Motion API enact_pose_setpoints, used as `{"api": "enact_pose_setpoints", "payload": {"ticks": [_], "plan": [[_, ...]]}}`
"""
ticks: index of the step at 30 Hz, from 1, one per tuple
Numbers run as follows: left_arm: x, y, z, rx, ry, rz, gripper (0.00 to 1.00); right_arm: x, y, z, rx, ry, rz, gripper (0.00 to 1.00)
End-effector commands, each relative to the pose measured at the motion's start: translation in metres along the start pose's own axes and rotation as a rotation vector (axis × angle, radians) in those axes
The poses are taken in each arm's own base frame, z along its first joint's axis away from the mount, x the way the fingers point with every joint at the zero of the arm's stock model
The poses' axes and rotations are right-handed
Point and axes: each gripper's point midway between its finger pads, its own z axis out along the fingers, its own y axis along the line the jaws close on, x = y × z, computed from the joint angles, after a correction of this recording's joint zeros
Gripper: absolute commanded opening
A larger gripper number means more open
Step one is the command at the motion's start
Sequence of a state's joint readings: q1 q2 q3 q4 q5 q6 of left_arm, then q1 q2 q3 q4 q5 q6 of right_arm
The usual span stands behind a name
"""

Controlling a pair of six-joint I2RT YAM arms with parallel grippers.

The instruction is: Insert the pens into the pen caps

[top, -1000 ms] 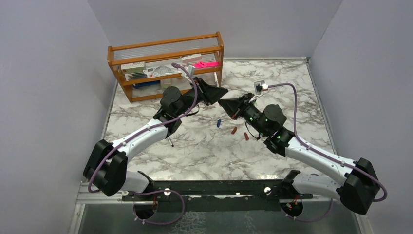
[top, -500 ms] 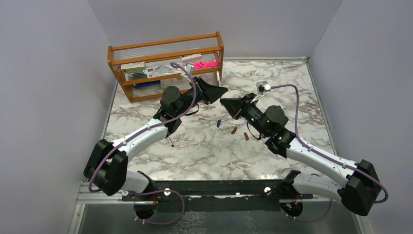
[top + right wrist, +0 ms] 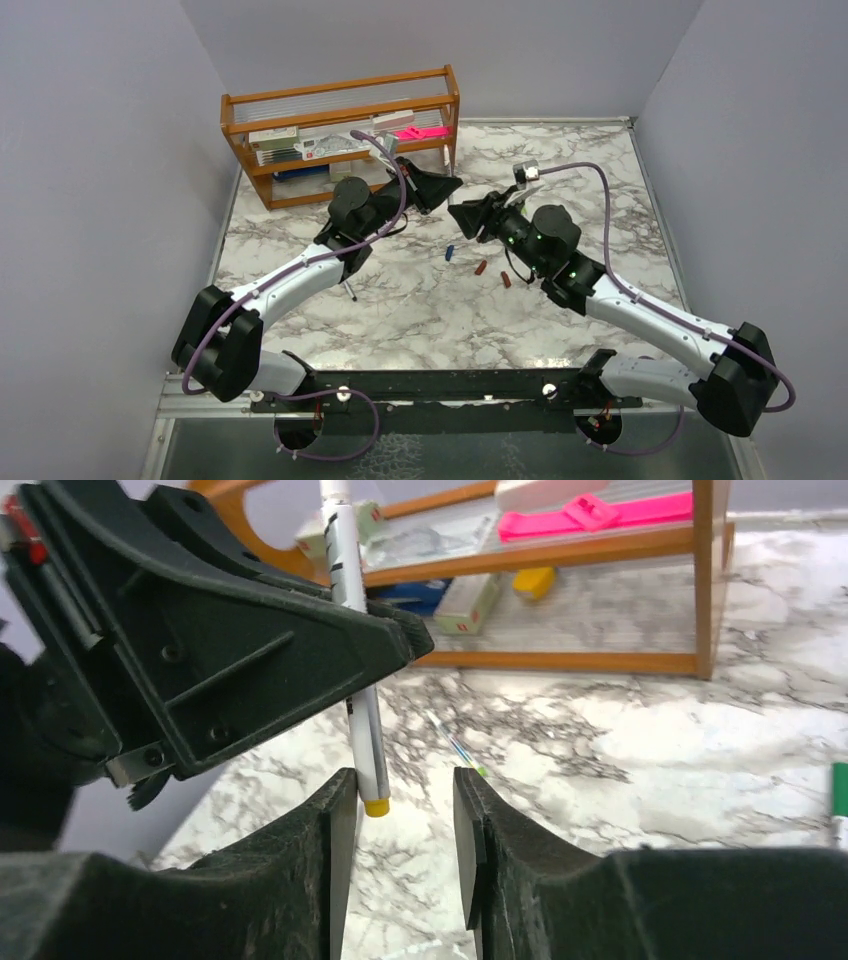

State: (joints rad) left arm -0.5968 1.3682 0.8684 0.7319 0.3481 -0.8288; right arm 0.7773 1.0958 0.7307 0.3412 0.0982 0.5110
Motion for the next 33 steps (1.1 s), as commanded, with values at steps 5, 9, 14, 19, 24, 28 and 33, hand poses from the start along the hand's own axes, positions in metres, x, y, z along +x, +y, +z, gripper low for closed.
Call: {"api": "enact_pose_setpoints", "payload": {"ticks": [5,9,14,19,24,28,33], "plan": [[-0.005,0.054,-0.027,-0.184,0.006,0.218,0.0,0.081,-0.116,-0.012,0.48,0.434,-0.215,0.35],[-0.001,0.064,-0.038,-0.239,0.024,0.252,0.0,0.117,-0.126,-0.01,0.478,0.532,-0.195,0.08],[0.005,0.072,-0.043,-0.272,0.041,0.25,0.0,0.152,-0.126,0.014,0.44,0.613,-0.144,0.01],[0.006,0.076,-0.043,-0.284,0.052,0.263,0.0,0.183,-0.128,0.041,0.417,0.694,-0.121,0.29],[0.006,0.08,-0.048,-0.307,0.051,0.279,0.0,0.199,-0.136,0.052,0.447,0.741,-0.117,0.36],[0.005,0.083,-0.049,-0.324,0.053,0.289,0.0,0.202,-0.147,0.05,0.497,0.76,-0.149,0.37],[0.001,0.09,-0.055,-0.379,0.017,0.274,0.0,0.201,-0.153,0.042,0.532,0.769,-0.176,0.37]]}}
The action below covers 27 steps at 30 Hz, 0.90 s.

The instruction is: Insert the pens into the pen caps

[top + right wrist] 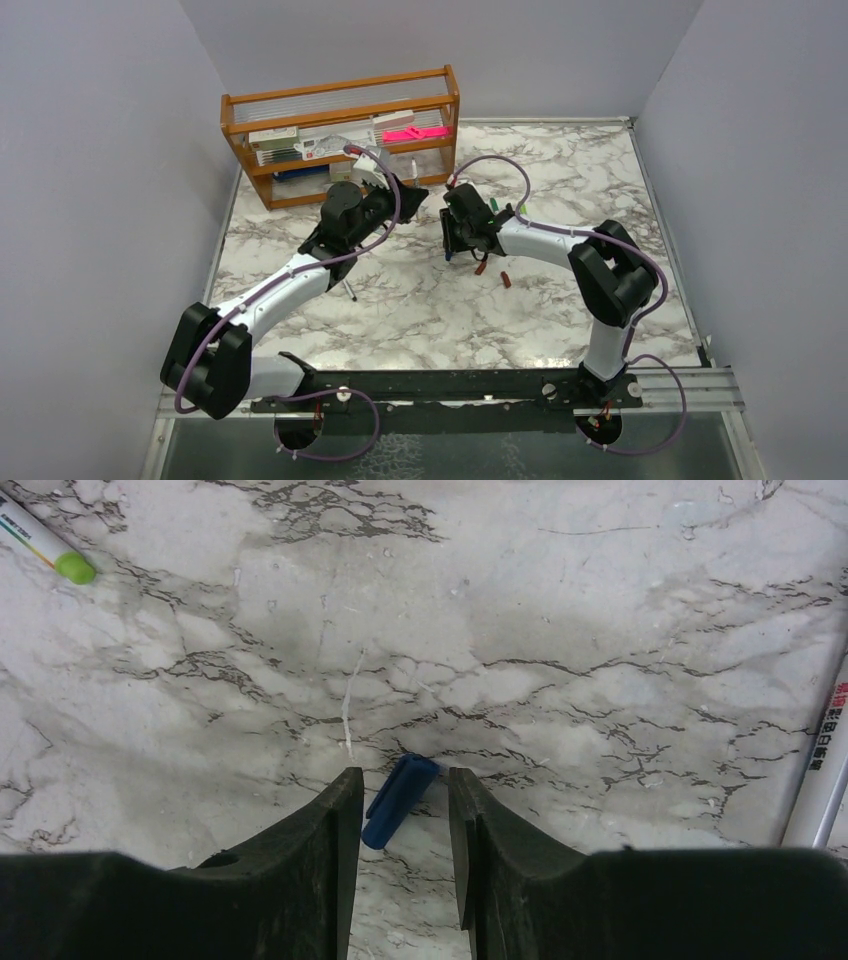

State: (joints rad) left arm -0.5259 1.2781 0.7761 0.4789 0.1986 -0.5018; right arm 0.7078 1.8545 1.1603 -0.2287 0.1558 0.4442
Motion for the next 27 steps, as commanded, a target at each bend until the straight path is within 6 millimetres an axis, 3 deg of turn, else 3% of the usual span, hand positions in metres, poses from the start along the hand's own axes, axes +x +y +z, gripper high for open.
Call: {"api": "enact_pose_setpoints", "payload": {"ticks": [1,9,15,18,23,27], "plan": [[-0.01,0.01,-0.008,-0.072,-0.053,0.006,0.0,0.004,-0.007,-0.002,0.053,0.01,-0.01,0.37],[-0.008,0.017,-0.013,-0.106,-0.065,-0.015,0.0,0.028,-0.003,0.013,0.023,0.058,0.004,0.36],[-0.01,0.019,-0.018,-0.122,-0.079,-0.005,0.0,0.03,-0.002,0.016,0.046,0.062,-0.011,0.33],[-0.008,0.019,-0.018,-0.123,-0.075,-0.009,0.0,0.03,-0.004,0.015,0.063,0.064,-0.02,0.25],[-0.005,0.019,-0.016,-0.117,-0.062,-0.013,0.0,0.027,-0.003,0.01,0.062,0.054,-0.014,0.03],[0.003,0.011,-0.009,-0.066,-0.02,-0.031,0.0,0.011,0.008,-0.002,-0.005,-0.001,0.019,0.01]]}}
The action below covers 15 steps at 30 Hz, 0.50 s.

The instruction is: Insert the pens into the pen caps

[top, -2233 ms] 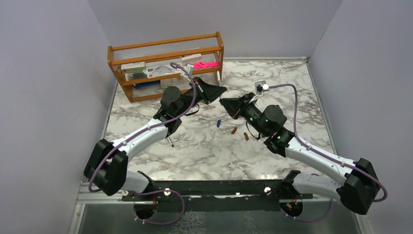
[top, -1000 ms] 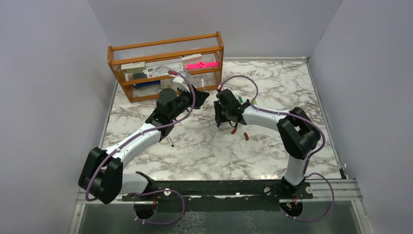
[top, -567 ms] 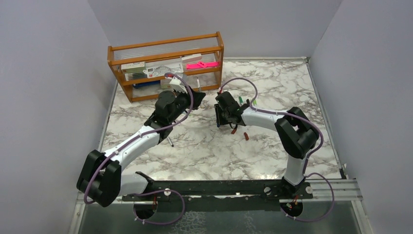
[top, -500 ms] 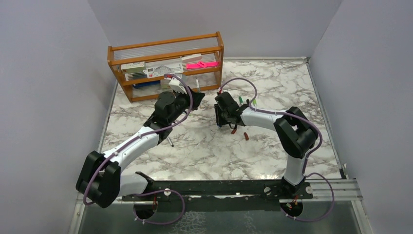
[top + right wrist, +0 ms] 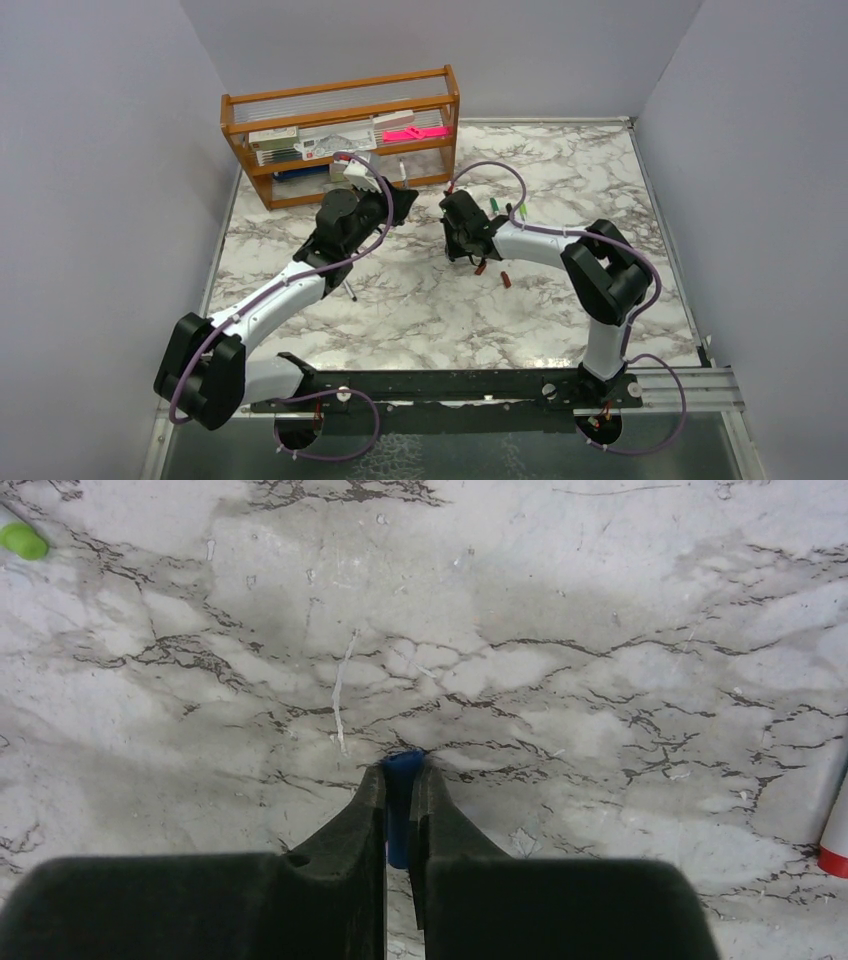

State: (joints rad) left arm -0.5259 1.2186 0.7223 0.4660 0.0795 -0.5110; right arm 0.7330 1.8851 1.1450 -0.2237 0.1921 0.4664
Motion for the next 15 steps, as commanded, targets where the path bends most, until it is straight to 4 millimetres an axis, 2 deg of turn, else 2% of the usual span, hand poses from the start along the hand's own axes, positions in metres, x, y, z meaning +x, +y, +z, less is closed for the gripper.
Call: {"api": "enact_pose_setpoints", "payload": {"ticks": [1,4,8,11,15], "plan": [[0.01,-0.012,0.006,0.069,0.051,-0.034,0.0,-0.012,0.009,-0.016,-0.067,-0.051,0.036,0.01],[0.022,-0.036,0.011,0.201,0.125,-0.092,0.0,-0.039,0.015,-0.042,-0.216,-0.129,0.136,0.01],[0.028,-0.064,0.016,0.365,0.179,-0.161,0.0,-0.088,0.007,-0.094,-0.388,-0.337,0.249,0.01],[0.022,-0.087,0.016,0.499,0.178,-0.204,0.0,-0.118,0.0,-0.134,-0.454,-0.499,0.268,0.01],[0.014,-0.121,-0.002,0.734,0.165,-0.299,0.0,-0.143,-0.013,-0.179,-0.504,-0.66,0.316,0.01]]}}
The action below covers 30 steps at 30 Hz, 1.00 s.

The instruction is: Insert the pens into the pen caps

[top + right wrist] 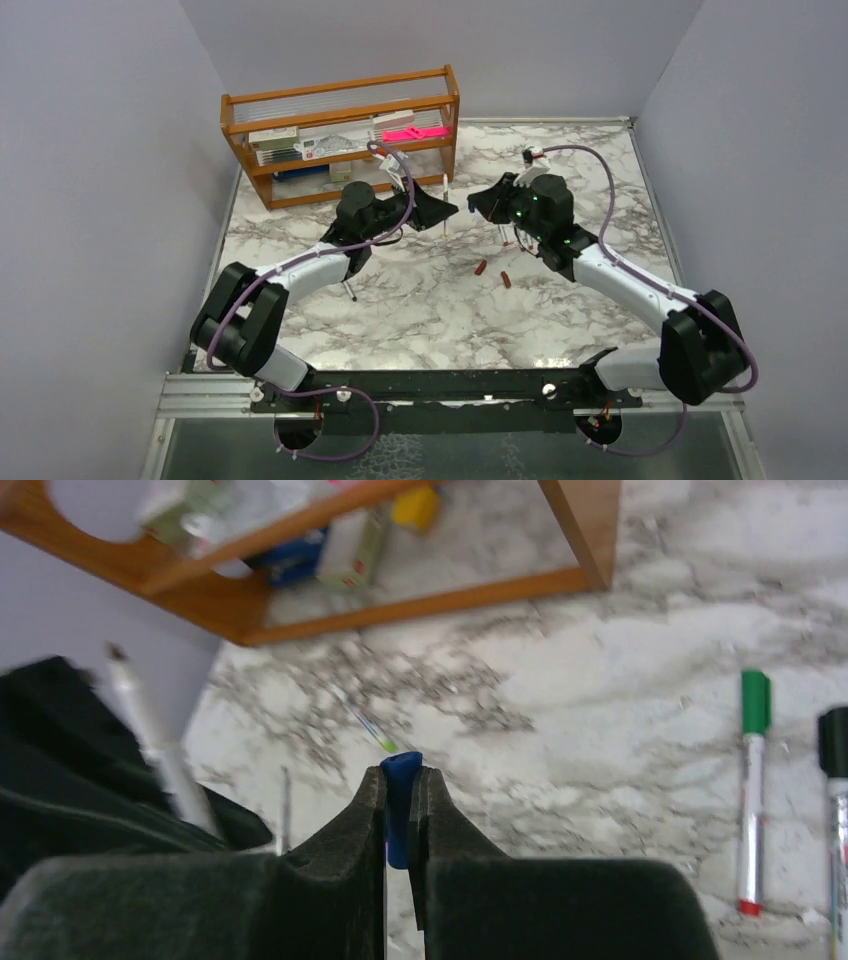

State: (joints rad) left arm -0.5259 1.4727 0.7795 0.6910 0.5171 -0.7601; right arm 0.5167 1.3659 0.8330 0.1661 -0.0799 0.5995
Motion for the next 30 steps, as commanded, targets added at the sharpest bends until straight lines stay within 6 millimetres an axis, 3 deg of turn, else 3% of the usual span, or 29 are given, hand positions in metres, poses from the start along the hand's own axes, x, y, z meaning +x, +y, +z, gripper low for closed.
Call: {"api": "enact_pose_setpoints", "payload": {"ticks": [1,6,11,22,30], "plan": [[-0.016,-0.079,-0.006,0.408,-0.022,-0.029,0.0,-0.056,0.039,-0.03,-0.194,-0.209,0.051,0.01],[-0.009,-0.094,-0.01,0.54,-0.023,-0.09,0.0,-0.09,0.054,-0.059,-0.304,-0.33,0.086,0.01],[-0.005,-0.099,-0.007,0.559,-0.015,-0.095,0.0,-0.105,0.068,-0.071,-0.364,-0.385,0.069,0.01],[0.023,-0.102,0.003,0.544,0.062,-0.11,0.0,-0.121,0.085,-0.077,-0.431,-0.419,0.049,0.01],[0.032,-0.099,0.008,0.523,0.085,-0.105,0.0,-0.13,0.094,-0.084,-0.458,-0.438,0.036,0.01]]}}
